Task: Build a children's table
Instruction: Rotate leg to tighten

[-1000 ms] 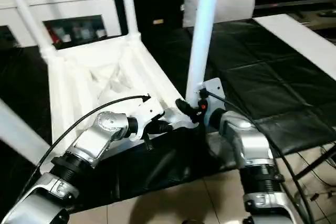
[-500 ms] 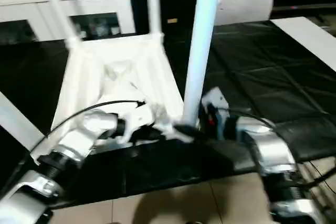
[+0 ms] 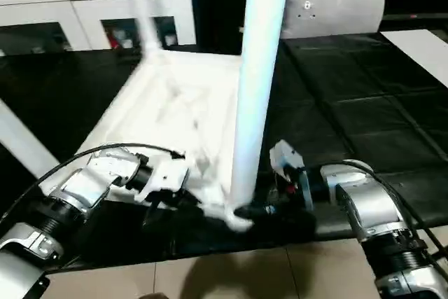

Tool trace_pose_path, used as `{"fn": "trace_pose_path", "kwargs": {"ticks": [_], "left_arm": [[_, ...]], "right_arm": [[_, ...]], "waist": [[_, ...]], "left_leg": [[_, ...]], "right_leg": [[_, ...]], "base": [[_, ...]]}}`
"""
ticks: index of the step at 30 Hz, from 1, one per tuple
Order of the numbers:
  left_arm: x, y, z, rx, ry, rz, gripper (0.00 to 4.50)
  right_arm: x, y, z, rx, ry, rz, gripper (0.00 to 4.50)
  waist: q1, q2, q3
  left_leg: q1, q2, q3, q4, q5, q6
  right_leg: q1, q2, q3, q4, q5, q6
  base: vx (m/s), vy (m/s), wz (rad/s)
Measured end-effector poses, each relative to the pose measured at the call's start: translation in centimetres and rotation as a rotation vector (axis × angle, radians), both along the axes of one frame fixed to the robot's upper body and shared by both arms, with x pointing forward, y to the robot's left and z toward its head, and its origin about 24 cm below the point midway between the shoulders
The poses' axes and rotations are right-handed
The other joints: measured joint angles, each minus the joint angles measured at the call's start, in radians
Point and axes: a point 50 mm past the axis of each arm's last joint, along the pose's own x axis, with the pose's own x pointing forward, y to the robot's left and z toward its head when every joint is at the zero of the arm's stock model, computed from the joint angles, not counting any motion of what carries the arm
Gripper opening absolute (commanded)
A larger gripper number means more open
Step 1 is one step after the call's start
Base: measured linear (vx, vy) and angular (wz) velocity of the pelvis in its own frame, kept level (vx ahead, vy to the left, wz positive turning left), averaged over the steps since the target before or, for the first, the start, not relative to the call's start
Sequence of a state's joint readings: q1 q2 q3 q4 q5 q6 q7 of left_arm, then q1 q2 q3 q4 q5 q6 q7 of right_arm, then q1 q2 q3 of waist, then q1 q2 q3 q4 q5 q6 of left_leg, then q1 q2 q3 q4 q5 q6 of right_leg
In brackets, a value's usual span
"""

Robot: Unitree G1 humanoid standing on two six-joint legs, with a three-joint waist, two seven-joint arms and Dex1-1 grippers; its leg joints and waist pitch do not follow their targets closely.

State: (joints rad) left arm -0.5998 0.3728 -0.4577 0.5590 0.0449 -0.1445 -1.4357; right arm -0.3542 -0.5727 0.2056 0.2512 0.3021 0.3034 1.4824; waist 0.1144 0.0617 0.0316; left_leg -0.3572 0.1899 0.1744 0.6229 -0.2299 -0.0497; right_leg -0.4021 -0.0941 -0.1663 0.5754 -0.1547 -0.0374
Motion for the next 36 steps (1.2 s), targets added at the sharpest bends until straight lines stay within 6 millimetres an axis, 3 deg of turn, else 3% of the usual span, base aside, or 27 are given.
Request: {"fn": "trace_pose_path", "kwargs": {"ticks": [2, 4, 11, 14, 17, 20, 24, 27, 31, 33, 36], "left_arm": [[0.0, 0.0, 0.0, -0.001, -0.001, -0.008, 0.0], [0.0, 0.0, 0.0, 0.0, -0.001, -0.011, 0.0], [0.0, 0.0, -0.1, -0.008, 0.021, -0.001, 0.0], [0.2, 0.1, -0.2, -0.007, 0.057, 0.065, 0.0], [0.8, 0.8, -0.3, 0.0, 0.08, 0.188, 0.0], [1.6, 0.8, -0.6, -0.005, 0.066, 0.371, 0.0], [2.2, -1.1, -0.8, -0.053, 0.051, 0.544, 0.0], [2.7, -2.2, -0.9, -0.084, 0.046, 0.668, 0.0], [2.9, -3.2, -0.9, -0.099, 0.019, 0.74, 0.0], [2.9, -3.3, -0.8, -0.102, 0.015, 0.743, 0.0], [2.7, -4.0, -0.6, -0.109, 0.009, 0.712, 0.0]], "right_arm": [[-0.1, 0.0, 0.0, 0.004, 0.006, 0.014, 2.86], [-0.1, 0.1, 0.0, 0.006, 0.008, 0.018, 2.48], [-0.1, 0.1, 0.1, 0.016, 0.01, 0.023, 2.17], [0.2, 0.7, -0.3, 0.042, 0.006, -0.025, 2.13], [1.0, 1.1, -1.0, 0.076, -0.007, -0.138, 2.11], [3.0, 2.0, -1.6, 0.081, -0.047, -0.329, 2.06], [4.5, 2.5, -1.9, 0.064, -0.098, -0.622, 2.02], [5.5, 3.4, -1.9, 0.056, -0.119, -0.801, 2.02], [6.2, 4.0, -1.7, 0.051, -0.14, -0.899, 2.02], [6.2, 3.9, -1.7, 0.057, -0.144, -0.904, 2.55], [6.2, 3.6, -1.6, 0.047, -0.151, -0.91, 2.82]], "waist": [[-0.001, 0.0, 0.0], [-0.002, 0.0, 0.0], [-0.003, 0.0, 0.0], [-0.011, 0.0, 0.0], [-0.033, 0.0, 0.0], [-0.089, -0.001, 0.001], [-0.157, -0.002, 0.001], [-0.19, -0.002, 0.001], [-0.198, -0.002, 0.001], [-0.197, -0.002, 0.001], [-0.182, -0.002, 0.001]], "left_leg": [[0.001, 0.0, 0.001, 0.0, 0.0, 0.0], [0.001, 0.0, 0.001, 0.0, 0.0, 0.0], [0.004, 0.0, 0.001, 0.0, 0.0, 0.0], [0.005, 0.0, 0.003, 0.0, 0.0, -0.001], [0.008, -0.001, 0.003, -0.001, -0.001, -0.01], [0.009, 0.0, 0.001, 0.0, 0.0, -0.011], [0.008, 0.003, -0.006, -0.001, 0.0, -0.011], [0.007, 0.001, -0.007, -0.001, -0.002, -0.009], [0.006, 0.001, -0.008, -0.002, -0.004, -0.008], [0.005, 0.0, -0.008, -0.002, -0.006, -0.006], [0.002, -0.001, -0.009, -0.003, -0.008, -0.004]], "right_leg": [[0.0, 0.0, 0.001, 0.001, 0.0, 0.0], [0.0, 0.0, 0.001, 0.001, 0.0, 0.0], [0.001, 0.0, 0.002, 0.001, 0.0, 0.0], [0.004, 0.0, 0.003, 0.001, 0.0, 0.0], [0.007, 0.0, 0.003, 0.002, 0.0, 0.0], [0.008, 0.0, -0.002, -0.003, 0.0, 0.0], [0.017, 0.002, -0.016, -0.023, 0.0, 0.0], [0.017, 0.001, -0.015, -0.024, 0.0, 0.0], [0.017, 0.001, -0.016, -0.025, 0.0, 0.0], [0.017, 0.001, -0.015, -0.025, 0.0, 0.0], [0.015, 0.001, -0.011, -0.022, 0.002, 0.0]], "base": [[0.0, 0.0, 0.0], [0.0, 0.0, 0.0], [0.0, 0.0, 0.0], [0.0, 0.0, 0.0], [0.0, 0.0, 0.0], [0.0, 0.0, 0.0], [0.0, 0.0, 0.0], [0.0, 0.0, 0.0], [0.0, 0.0, 0.0], [0.0, 0.0, 0.0], [0.0, 0.0, 0.0]]}}
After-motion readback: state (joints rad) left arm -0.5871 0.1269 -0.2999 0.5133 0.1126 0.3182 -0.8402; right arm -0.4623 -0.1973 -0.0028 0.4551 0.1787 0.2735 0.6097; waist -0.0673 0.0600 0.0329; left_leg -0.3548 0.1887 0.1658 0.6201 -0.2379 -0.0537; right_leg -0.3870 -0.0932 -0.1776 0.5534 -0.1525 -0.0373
